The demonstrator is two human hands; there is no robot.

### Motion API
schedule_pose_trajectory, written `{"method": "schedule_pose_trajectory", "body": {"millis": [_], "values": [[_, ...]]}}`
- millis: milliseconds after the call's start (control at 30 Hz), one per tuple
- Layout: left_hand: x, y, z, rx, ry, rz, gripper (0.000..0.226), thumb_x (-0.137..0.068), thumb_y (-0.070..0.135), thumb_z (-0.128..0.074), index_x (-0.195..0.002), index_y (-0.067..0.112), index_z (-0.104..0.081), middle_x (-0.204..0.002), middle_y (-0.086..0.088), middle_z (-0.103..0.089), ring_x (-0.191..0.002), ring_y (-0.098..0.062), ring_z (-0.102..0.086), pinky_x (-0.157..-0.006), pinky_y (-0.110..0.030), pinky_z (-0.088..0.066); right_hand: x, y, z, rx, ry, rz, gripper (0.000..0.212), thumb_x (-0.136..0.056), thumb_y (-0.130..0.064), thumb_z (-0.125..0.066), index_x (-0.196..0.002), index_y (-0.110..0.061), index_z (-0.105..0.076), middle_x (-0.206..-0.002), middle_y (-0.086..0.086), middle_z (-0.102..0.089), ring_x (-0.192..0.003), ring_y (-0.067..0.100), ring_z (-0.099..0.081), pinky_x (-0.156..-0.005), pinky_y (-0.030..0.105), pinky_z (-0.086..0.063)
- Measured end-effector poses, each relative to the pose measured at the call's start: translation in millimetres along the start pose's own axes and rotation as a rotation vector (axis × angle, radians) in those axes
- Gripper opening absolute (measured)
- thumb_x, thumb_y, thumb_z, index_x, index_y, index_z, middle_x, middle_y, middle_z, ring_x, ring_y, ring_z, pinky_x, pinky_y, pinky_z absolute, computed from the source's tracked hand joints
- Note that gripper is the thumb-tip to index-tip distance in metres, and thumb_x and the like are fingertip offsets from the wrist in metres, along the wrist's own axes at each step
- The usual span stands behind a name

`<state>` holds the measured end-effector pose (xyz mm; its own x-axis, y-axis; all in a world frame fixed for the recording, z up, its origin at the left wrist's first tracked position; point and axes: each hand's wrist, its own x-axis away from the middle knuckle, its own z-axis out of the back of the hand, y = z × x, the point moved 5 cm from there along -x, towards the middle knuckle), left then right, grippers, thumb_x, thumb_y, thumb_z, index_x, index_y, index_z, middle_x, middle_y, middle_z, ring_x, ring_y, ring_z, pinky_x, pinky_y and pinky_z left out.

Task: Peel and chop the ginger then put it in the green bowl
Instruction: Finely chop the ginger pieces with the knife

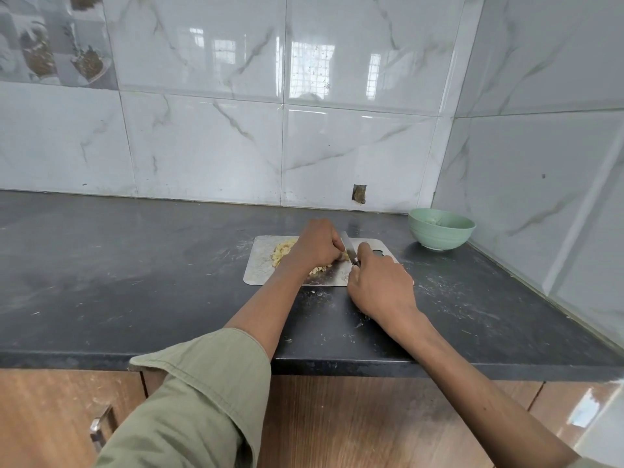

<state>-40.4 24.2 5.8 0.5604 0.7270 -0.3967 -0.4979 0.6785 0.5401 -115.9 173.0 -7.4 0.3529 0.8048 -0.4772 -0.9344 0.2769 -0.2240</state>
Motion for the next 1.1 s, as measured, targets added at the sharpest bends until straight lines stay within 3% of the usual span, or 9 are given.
{"method": "schedule_pose_trajectory", "body": {"millis": [167,267,333,533,700,833,967,1100], "values": [[0.7,2.8,0.9,-0.021,-0.026,-0.006,0.009,-0.077,0.004,-0.087,-0.085,0.007,-0.084,-0.082,-0.004,-0.079,-0.081,-0.017,-0.074,-0.080,-0.037,-0.061,-8.0,1.7,-1.4,-0.047,-0.057,0.017,0.009,-0.096,-0.026,-0.045,-0.104,-0.022,-0.045,-0.106,0.016,-0.060,-0.082,0.032,-0.042,-0.068,0.037,-0.033],[3.8,5.5,2.8,-0.011,-0.030,-0.013,0.009,-0.077,0.001,-0.085,-0.084,0.007,-0.084,-0.077,0.006,-0.077,-0.079,-0.017,-0.074,-0.077,-0.037,-0.062,-12.8,2.3,-4.6,-0.052,-0.086,0.017,0.009,-0.095,-0.025,-0.045,-0.096,-0.025,-0.036,-0.104,0.017,-0.062,-0.083,0.032,-0.043,-0.068,0.037,-0.033],[4.9,6.6,2.8,-0.012,-0.032,-0.025,0.010,-0.078,0.000,-0.084,-0.084,0.008,-0.084,-0.076,0.016,-0.073,-0.079,-0.016,-0.074,-0.077,-0.036,-0.062,-12.8,2.4,-5.1,-0.034,-0.065,0.019,0.010,-0.094,-0.026,-0.046,-0.096,-0.025,-0.036,-0.104,0.016,-0.063,-0.083,0.032,-0.044,-0.067,0.037,-0.033],[4.3,5.4,0.7,-0.014,-0.012,-0.039,0.009,-0.078,0.002,-0.085,-0.084,0.008,-0.084,-0.081,-0.002,-0.079,-0.076,-0.012,-0.074,-0.077,-0.029,-0.061,-10.5,-6.5,-0.8,0.100,-0.031,0.064,0.022,-0.095,-0.027,-0.050,-0.116,-0.020,-0.051,-0.103,0.013,-0.064,-0.091,0.034,-0.055,-0.066,0.036,-0.034],[8.3,5.7,2.4,0.010,0.011,-0.036,0.010,-0.078,-0.002,-0.084,-0.084,0.005,-0.083,-0.078,0.015,-0.073,-0.066,-0.002,-0.067,-0.071,-0.025,-0.059,-8.1,1.4,-2.5,-0.027,-0.028,-0.024,0.010,-0.095,-0.029,-0.047,-0.102,-0.023,-0.044,-0.106,0.011,-0.062,-0.083,0.029,-0.045,-0.068,0.036,-0.034],[3.6,2.7,2.4,-0.009,0.006,-0.028,0.012,-0.076,0.004,-0.088,-0.087,0.006,-0.084,-0.082,-0.005,-0.079,-0.074,-0.010,-0.071,-0.075,-0.026,-0.059,-3.9,3.0,-0.7,-0.021,-0.012,-0.051,0.021,-0.097,-0.028,-0.045,-0.114,-0.017,-0.050,-0.111,0.012,-0.061,-0.087,0.030,-0.050,-0.068,0.036,-0.036],[1.1,-1.1,6.8,0.019,0.023,-0.014,0.011,-0.077,0.004,-0.087,-0.088,0.006,-0.084,-0.083,-0.008,-0.079,-0.067,-0.007,-0.068,-0.076,-0.030,-0.061,-2.8,1.9,0.5,-0.047,0.001,-0.034,0.024,-0.099,-0.026,-0.043,-0.119,-0.015,-0.048,-0.111,0.014,-0.061,-0.083,0.030,-0.048,-0.067,0.037,-0.035],[1.4,0.5,4.6,0.000,0.001,-0.011,0.015,-0.074,0.005,-0.090,-0.087,0.006,-0.084,-0.083,-0.007,-0.079,-0.079,-0.013,-0.073,-0.080,-0.029,-0.059,-2.5,1.8,-0.3,-0.070,0.017,-0.018,0.021,-0.099,-0.026,-0.042,-0.116,-0.016,-0.046,-0.104,0.014,-0.062,-0.079,0.029,-0.046,-0.065,0.037,-0.034]]}}
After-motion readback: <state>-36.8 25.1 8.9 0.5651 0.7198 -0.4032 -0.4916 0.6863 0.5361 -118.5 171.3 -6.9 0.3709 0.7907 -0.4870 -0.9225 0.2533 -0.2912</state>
